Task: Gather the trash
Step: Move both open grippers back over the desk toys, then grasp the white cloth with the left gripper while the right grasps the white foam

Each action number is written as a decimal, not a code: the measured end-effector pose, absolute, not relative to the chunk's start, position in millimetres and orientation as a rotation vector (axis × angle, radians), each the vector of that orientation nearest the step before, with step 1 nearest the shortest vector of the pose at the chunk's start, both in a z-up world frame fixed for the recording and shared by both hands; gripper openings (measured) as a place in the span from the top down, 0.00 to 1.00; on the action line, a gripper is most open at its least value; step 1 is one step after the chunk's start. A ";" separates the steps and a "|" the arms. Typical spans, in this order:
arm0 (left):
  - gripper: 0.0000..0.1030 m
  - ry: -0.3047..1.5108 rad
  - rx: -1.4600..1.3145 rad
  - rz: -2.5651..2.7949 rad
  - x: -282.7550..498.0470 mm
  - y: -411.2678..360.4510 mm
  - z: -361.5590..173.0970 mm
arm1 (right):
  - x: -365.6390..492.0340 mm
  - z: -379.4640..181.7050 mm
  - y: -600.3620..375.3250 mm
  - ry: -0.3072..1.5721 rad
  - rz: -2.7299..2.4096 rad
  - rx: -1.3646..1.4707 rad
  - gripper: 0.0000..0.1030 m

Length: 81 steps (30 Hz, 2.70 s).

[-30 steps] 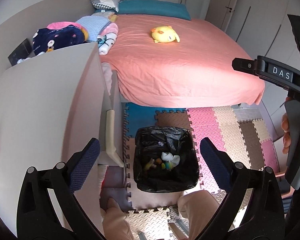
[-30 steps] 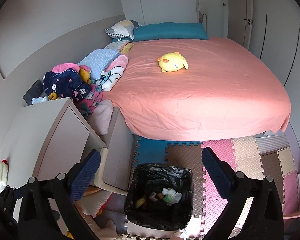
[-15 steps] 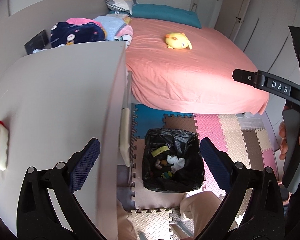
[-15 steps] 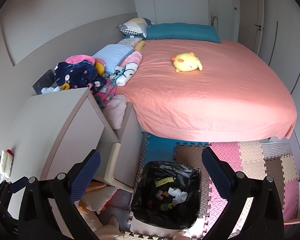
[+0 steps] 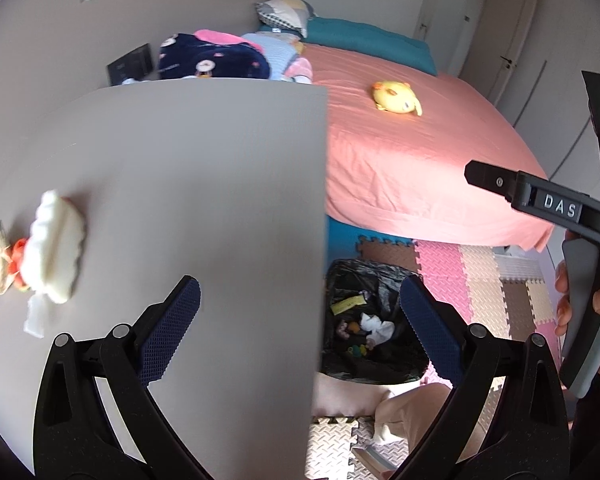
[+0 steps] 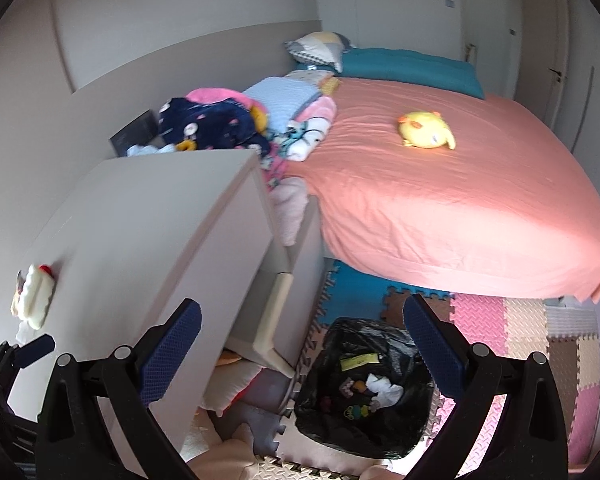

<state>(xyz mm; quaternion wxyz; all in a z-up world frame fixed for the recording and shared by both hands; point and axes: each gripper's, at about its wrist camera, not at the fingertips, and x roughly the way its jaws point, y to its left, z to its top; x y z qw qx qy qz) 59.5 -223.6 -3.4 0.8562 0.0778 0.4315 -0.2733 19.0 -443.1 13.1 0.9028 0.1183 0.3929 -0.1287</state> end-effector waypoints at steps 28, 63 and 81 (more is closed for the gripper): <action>0.06 0.879 0.016 -0.309 86.3 -53.1 11.2 | 90.5 11.8 -276.6 0.862 0.010 0.149 0.02; 0.24 0.960 -0.130 -0.115 191.7 36.9 -26.7 | 162.5 -21.0 -140.9 0.956 0.294 0.088 0.39; 0.94 0.905 -0.142 -0.146 173.8 30.5 -4.4 | 142.4 0.3 -159.3 0.929 0.337 0.152 0.70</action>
